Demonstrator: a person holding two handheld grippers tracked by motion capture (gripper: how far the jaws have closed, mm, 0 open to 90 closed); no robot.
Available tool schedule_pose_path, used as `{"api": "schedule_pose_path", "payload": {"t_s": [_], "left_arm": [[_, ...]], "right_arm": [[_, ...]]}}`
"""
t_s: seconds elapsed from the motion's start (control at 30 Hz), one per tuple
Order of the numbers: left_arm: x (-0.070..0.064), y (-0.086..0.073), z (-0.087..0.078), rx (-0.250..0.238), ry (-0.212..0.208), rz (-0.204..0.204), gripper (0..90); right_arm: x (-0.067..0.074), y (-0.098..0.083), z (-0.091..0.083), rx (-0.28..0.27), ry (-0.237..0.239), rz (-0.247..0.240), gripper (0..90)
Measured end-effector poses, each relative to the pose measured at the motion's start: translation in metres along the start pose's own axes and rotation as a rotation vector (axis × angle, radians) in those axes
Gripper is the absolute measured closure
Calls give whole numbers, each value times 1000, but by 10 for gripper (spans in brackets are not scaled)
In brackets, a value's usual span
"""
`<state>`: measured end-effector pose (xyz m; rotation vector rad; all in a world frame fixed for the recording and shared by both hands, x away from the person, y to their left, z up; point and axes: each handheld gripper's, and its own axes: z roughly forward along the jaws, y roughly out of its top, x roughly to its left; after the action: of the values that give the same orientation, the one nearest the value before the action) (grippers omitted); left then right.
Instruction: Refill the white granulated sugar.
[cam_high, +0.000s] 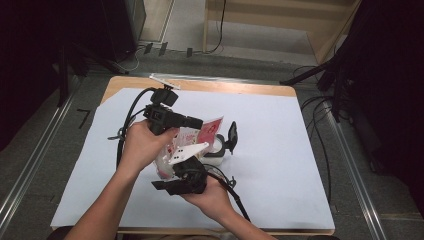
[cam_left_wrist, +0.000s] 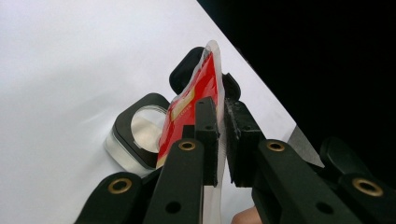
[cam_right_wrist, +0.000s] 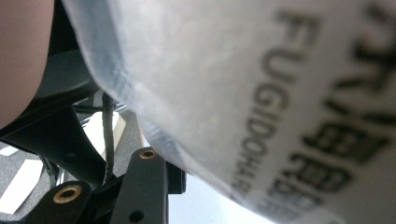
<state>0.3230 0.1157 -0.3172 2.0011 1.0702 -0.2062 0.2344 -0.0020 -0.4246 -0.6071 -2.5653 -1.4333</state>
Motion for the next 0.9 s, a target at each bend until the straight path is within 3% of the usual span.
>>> {"api": "schedule_pose_path", "payload": {"t_s": [0.17,0.47,0.9], "left_arm": [[-2,8,3,39,12,9,867],[7,18,9,96,-68,-36,871],[-3,16,-1,63,-22,-3,860]], "right_arm": [[-1,2,-3,-11,8,15,644],[-5,4,-4,-18,10,26,644],[0,9,-4,-36,20,19,644]]}}
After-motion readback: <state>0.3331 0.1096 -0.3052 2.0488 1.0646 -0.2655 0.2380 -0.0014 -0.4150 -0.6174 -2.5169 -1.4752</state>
